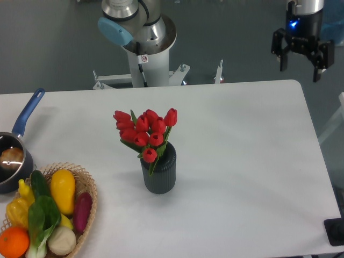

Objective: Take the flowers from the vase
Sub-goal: 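Move the open gripper from its start pose toward the red tulips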

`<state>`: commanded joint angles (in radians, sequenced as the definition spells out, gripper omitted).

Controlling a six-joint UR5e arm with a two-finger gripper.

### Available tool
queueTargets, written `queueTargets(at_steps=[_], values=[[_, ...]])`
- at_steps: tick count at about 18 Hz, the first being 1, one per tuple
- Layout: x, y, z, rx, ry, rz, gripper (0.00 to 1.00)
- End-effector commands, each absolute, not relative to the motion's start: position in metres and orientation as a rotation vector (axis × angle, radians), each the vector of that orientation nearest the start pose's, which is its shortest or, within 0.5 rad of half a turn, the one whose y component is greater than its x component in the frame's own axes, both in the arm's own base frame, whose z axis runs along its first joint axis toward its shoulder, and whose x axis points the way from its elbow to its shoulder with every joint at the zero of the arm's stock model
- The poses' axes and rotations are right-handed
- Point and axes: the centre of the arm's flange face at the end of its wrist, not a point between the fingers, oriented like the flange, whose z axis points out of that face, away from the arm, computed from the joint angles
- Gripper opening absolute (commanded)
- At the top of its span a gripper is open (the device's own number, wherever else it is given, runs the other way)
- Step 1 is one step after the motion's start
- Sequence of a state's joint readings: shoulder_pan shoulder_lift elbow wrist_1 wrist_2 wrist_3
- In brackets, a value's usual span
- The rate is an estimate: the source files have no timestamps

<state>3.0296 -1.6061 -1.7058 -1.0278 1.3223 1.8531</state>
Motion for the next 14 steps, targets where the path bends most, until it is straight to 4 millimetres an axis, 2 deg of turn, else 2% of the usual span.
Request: queueTargets(at_steps=[5, 8, 14], values=[[-0.508, 0.217, 0.469, -2.802, 0.632, 0.577, 1.00], [-0.502, 0.232, 0.467, -2.789, 0.669, 0.566, 1.00], [-0.501, 0.238, 0.466, -2.755, 0.682, 0.558, 1.00]])
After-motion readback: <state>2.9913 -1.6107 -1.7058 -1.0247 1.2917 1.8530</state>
